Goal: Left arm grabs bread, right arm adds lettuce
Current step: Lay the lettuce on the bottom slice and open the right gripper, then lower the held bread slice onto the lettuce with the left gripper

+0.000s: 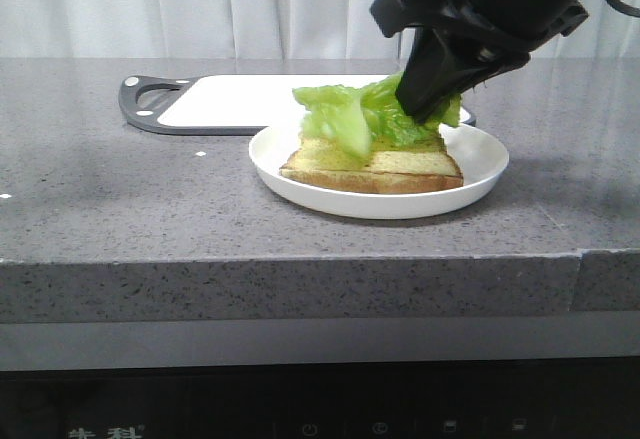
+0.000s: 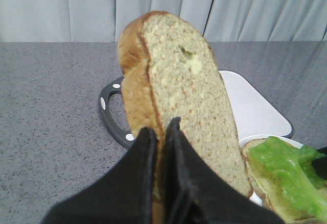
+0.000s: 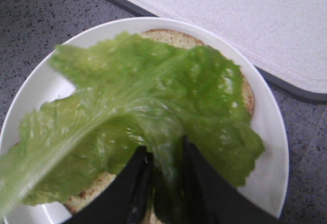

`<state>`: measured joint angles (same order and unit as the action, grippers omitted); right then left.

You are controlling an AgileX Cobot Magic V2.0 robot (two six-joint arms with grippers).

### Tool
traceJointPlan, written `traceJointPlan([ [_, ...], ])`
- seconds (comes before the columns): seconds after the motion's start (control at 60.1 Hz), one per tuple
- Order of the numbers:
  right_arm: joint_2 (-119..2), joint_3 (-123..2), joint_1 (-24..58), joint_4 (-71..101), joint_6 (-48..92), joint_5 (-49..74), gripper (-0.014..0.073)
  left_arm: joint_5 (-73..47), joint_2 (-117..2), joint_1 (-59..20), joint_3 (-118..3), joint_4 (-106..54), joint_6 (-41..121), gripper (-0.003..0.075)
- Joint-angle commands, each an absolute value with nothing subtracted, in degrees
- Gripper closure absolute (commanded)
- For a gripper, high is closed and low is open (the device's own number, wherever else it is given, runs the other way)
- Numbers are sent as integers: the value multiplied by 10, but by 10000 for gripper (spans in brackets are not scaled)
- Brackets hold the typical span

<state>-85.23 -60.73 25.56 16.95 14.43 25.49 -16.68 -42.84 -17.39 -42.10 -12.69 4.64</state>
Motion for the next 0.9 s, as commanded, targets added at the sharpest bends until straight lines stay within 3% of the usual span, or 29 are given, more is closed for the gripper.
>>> traceJointPlan([
  [0.0, -829, -621, 255, 179, 148, 217, 278, -128, -424, -172, -438, -136, 45, 741],
  [0.116, -813, -621, 255, 179, 148, 217, 200, -128, -424, -172, -438, -136, 45, 741],
  [0.366, -702, -616, 254, 173, 148, 240, 218, -148, -442, -172, -444, -192, 43, 741],
  [0.449, -642, -589, 254, 171, 149, 234, 319, -166, -480, -174, -459, -215, 43, 741],
  [0.615, -514, -511, 253, 134, 149, 235, 660, -231, -578, -175, -532, -281, 56, 741],
  [0.881, -347, -427, 218, 129, 132, 274, 654, -417, -750, -175, -660, -645, 308, 741],
])
